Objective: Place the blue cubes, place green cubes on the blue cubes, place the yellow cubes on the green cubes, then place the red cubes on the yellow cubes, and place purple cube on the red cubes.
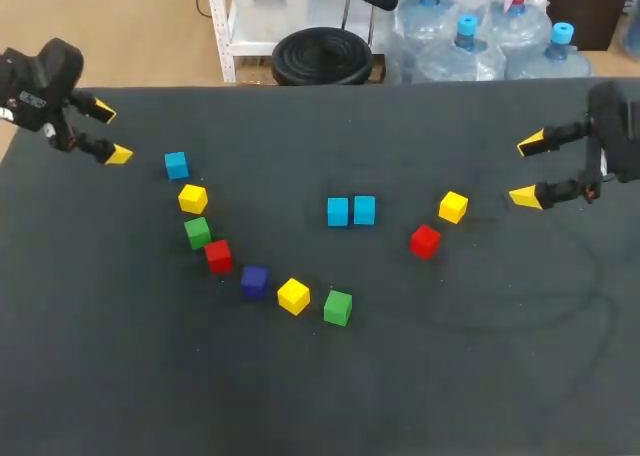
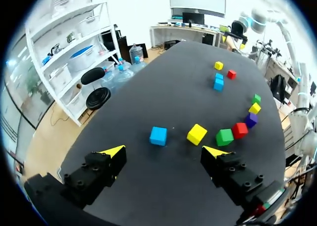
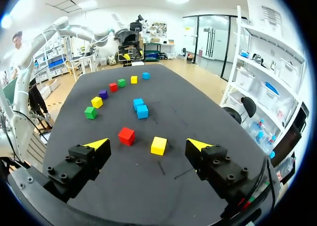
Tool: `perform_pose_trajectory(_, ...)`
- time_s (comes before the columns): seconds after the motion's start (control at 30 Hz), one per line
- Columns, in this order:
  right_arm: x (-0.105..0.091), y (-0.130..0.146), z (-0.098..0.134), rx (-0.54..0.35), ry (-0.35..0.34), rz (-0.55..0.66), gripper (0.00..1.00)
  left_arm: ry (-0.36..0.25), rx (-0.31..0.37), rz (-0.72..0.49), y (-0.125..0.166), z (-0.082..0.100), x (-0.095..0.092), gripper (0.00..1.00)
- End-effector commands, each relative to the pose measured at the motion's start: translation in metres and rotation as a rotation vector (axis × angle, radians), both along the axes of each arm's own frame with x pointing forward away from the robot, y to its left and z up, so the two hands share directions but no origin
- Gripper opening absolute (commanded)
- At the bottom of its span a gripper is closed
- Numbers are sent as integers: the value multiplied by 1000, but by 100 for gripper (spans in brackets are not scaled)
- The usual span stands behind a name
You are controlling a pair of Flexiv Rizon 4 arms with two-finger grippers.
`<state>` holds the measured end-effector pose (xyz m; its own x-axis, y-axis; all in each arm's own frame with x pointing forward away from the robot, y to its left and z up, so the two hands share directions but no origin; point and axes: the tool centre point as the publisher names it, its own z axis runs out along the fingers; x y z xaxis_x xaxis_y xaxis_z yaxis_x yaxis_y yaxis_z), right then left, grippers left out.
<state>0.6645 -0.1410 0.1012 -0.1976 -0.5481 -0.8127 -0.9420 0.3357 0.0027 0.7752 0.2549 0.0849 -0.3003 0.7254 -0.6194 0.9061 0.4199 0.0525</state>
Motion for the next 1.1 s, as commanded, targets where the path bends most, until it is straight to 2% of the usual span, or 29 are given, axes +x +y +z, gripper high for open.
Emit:
perform_pose_trajectory(0.03,0,0,-1,2,-1,1,100,67,-15,-76,-4,-10,24,100)
perform_pose_trajectory(0.33,0,0,-1,2,-1,1,100,51,-19,-123,-18,-29,36,100)
perform_pose_trajectory(0.67,0,0,-1,2,-1,1,100,63,-3,-171,-28,-48,31,100)
perform_pose_trajectory(0.77,0,0,-1,2,-1,1,100,55,14,-164,-30,-55,32,100)
perform_pose_trajectory(1.1,0,0,-1,2,-1,1,100,28,5,-145,-42,-75,31,100)
